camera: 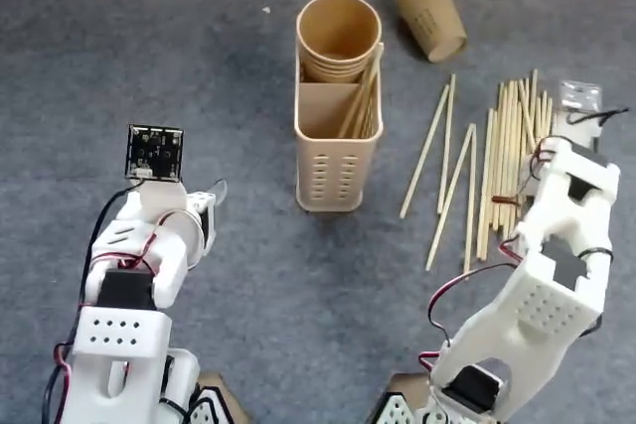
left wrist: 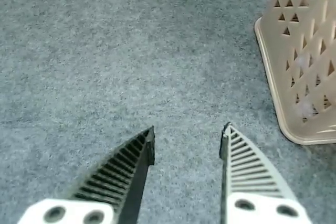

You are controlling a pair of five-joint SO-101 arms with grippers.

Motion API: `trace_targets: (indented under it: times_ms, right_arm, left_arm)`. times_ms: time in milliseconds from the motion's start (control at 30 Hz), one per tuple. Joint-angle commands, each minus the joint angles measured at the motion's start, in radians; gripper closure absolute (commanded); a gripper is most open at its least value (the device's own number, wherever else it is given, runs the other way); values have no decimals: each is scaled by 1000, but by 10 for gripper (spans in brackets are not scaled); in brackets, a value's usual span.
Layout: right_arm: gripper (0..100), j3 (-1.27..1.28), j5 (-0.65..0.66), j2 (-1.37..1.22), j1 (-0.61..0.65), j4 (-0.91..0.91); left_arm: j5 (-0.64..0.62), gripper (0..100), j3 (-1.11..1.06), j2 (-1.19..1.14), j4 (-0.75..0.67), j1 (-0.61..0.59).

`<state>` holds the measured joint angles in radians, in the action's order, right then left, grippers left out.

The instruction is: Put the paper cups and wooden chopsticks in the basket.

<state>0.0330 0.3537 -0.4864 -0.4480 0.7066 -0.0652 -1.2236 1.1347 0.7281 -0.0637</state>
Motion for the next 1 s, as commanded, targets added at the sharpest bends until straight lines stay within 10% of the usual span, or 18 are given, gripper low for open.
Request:
trace_targets:
  times_ms: [0,533,967]
  right_arm:
    - [787,-7,6,19,-38,-10]
    - [787,101,37,191,104,147]
    - [787,-45,14,188,-25,99]
  left_arm:
    - [6,796,19,-2,-20,5]
    - [6,796,19,-2,-20,5]
    - [6,796,19,-2,-21,5]
